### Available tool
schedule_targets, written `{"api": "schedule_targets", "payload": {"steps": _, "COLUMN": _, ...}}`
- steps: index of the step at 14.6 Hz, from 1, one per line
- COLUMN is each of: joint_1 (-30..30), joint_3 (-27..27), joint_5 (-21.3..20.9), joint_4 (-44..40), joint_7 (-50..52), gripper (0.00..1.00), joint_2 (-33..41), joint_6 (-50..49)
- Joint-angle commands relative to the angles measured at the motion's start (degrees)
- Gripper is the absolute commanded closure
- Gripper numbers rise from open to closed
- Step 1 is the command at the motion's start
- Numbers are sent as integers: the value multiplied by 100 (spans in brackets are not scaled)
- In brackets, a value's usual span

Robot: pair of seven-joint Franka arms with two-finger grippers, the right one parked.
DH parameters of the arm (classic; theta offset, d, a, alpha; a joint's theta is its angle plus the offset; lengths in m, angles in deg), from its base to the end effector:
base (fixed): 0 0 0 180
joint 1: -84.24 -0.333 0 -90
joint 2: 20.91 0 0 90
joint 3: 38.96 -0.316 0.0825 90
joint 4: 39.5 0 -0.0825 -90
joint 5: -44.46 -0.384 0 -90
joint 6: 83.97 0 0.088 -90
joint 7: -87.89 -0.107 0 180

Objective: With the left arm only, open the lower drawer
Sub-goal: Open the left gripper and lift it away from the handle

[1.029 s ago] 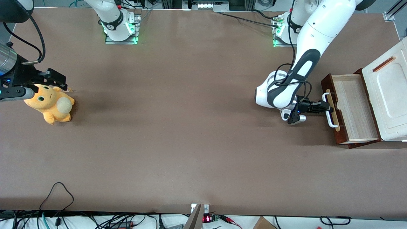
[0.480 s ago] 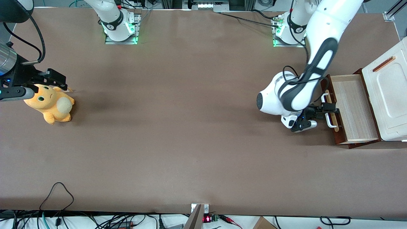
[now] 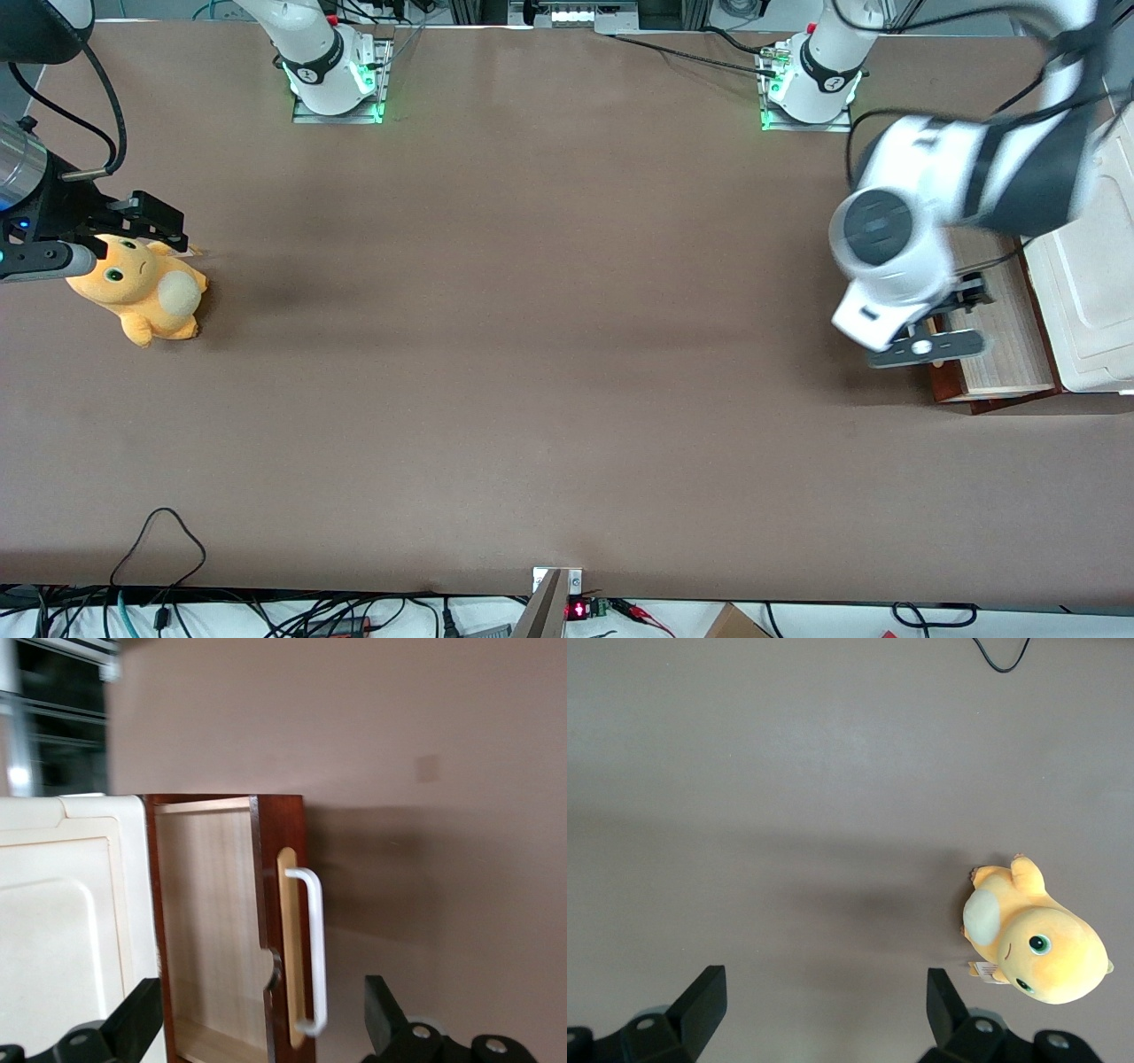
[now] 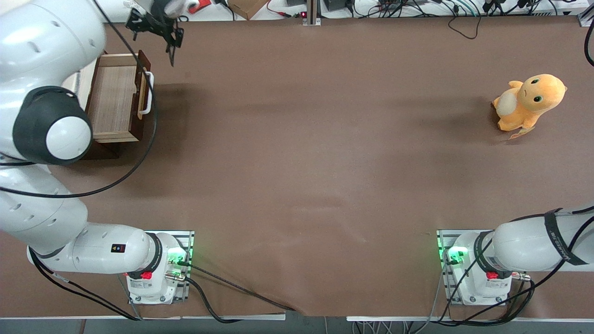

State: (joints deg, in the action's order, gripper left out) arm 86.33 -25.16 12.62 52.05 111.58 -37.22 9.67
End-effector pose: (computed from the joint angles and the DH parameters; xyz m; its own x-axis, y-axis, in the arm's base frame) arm 0.6157 -0.1045 0.4640 0.9979 0.0457 -0.0449 0.0168 -0.8624 -0.5060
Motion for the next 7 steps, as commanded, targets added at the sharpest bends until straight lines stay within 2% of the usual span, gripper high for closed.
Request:
{"api": "schedule_targets", "payload": {"steps": 1, "joint_1": -34, "joint_3": -429, "joint_5": 1543, "joint_4": 30, "joint_7": -776, "gripper": 0, "joint_2": 627, "joint_6": 111}}
{"api": "schedule_targets", "payload": {"steps": 3, "joint_1": -34, "joint_3": -877, "joint_5": 2521, "joint_4": 91, "joint_7": -1136, "gripper": 0, "joint_2": 962, "joint_6": 111}}
{"api": "schedule_targets", "payload": {"steps": 7, "joint_1": -253, "joint_3": -1116, "joint_5": 2849, "joint_4": 345, "joint_7": -2279, "gripper": 0, "joint_2": 1420, "joint_6": 111}}
